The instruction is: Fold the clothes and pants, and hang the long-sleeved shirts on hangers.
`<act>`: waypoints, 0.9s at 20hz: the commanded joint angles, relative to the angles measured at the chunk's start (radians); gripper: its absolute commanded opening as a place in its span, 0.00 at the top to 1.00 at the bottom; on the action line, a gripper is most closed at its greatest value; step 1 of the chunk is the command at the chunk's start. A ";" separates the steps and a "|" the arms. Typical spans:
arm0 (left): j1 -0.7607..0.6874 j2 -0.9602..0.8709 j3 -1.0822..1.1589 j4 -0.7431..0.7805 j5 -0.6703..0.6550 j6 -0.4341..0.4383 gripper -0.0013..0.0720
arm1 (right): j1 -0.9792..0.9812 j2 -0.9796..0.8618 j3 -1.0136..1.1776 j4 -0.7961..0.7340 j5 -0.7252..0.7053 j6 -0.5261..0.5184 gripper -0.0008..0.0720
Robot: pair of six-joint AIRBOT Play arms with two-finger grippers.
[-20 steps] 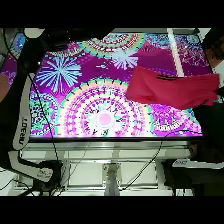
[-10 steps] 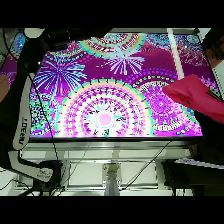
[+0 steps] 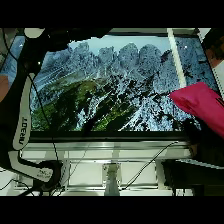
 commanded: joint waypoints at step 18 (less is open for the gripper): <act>0.384 0.502 0.000 0.795 -0.338 -0.417 0.97 | 1.055 0.032 0.186 0.995 -0.231 -0.043 0.97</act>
